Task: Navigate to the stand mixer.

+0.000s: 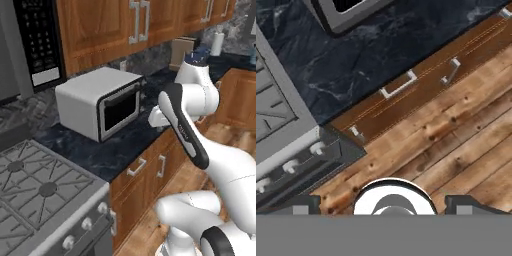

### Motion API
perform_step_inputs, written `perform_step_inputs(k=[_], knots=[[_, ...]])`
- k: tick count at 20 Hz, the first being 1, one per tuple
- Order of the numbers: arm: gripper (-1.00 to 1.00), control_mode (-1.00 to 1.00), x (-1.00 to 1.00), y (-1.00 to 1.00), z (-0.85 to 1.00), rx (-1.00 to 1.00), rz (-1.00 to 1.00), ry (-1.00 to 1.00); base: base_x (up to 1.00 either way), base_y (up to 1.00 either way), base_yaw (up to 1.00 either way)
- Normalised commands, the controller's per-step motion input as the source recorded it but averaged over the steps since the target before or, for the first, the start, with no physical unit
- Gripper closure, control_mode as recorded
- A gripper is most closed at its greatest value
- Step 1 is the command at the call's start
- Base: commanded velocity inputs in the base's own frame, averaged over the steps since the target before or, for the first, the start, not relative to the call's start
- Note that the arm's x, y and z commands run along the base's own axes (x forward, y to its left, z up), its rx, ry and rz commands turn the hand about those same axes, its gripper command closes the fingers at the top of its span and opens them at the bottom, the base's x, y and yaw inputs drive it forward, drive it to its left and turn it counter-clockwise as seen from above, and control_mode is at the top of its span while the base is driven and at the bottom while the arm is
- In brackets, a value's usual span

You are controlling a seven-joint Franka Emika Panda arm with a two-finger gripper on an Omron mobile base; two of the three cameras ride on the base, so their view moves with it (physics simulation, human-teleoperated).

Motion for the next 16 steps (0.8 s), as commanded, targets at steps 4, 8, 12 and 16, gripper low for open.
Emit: perform_step_inputs(k=[4, 8, 12, 16], knots=[[-1.0, 1.0, 0.0, 0.0, 0.0, 0.0, 0.0, 0.0, 0.06, -0.55, -0.93], [-1.0, 1.0, 0.0, 0.0, 0.0, 0.0, 0.0, 0.0, 0.05, -0.49, -0.94], [-1.0, 1.0, 0.0, 0.0, 0.0, 0.0, 0.0, 0.0, 0.04, -0.47, -0.94], [-1.0, 1.0, 0.0, 0.0, 0.0, 0.0, 0.0, 0.0, 0.07, -0.47, -0.94]])
